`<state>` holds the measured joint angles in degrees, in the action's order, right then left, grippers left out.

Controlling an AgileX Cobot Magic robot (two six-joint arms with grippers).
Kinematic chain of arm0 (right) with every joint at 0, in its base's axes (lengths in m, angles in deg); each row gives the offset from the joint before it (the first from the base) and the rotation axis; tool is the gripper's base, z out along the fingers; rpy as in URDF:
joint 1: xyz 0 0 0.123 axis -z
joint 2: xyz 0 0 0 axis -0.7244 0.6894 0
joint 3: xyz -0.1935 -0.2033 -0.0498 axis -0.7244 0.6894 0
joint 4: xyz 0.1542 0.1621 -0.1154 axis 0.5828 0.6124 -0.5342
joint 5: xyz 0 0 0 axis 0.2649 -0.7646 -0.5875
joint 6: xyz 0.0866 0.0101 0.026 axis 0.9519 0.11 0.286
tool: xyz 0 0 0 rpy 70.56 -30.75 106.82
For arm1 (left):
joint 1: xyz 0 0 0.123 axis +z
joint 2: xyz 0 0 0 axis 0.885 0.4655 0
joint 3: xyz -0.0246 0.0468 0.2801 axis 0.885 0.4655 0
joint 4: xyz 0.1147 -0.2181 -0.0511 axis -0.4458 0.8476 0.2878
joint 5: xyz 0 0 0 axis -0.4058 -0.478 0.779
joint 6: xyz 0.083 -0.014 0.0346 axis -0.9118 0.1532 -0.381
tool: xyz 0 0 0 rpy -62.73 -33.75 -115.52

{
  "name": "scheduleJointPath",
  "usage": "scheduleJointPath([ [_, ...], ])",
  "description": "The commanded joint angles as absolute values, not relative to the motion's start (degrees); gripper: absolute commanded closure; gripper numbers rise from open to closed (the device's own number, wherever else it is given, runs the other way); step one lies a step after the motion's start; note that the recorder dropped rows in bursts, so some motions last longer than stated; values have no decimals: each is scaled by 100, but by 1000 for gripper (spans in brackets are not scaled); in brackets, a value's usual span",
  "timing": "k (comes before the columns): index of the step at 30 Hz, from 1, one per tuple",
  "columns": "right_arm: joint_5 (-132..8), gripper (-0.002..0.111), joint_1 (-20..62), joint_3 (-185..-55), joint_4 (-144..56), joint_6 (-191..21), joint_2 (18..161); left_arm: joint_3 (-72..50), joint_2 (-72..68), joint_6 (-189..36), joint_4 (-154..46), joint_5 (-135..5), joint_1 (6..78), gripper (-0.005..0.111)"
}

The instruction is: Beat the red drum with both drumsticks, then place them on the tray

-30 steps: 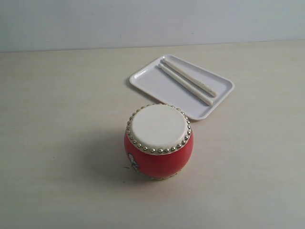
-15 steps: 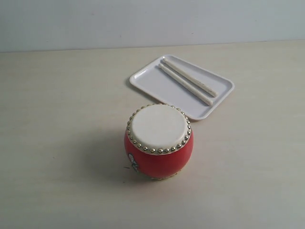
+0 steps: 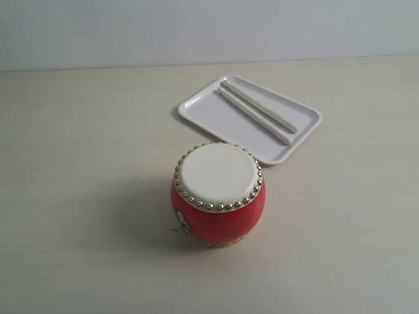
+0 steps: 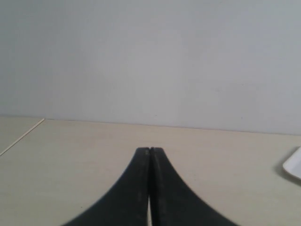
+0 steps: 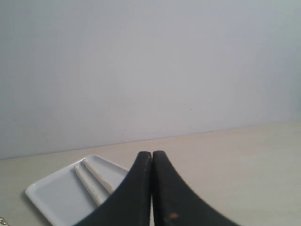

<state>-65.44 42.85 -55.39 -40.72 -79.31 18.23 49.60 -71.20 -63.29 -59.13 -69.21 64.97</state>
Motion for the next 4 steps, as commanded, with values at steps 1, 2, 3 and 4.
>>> scheduleJointPath([
  [1, -6539, 108, 4312, -5513, -4125, -7920, 1785, 4979, -7151, -6314, -5865, -6934, 6511, 107],
  [2, -6539, 108, 4312, -5513, -4125, -7920, 1785, 4979, -7151, -6314, -5865, -6934, 6511, 107],
  [3, -6539, 108, 4312, -5513, -4125, -7920, 1785, 4979, -7151, -6314, -5865, -6934, 6511, 107],
  [4, -6539, 108, 4312, -5513, -4125, -7920, 1785, 4979, -7151, -6314, -5865, -6934, 6511, 107],
])
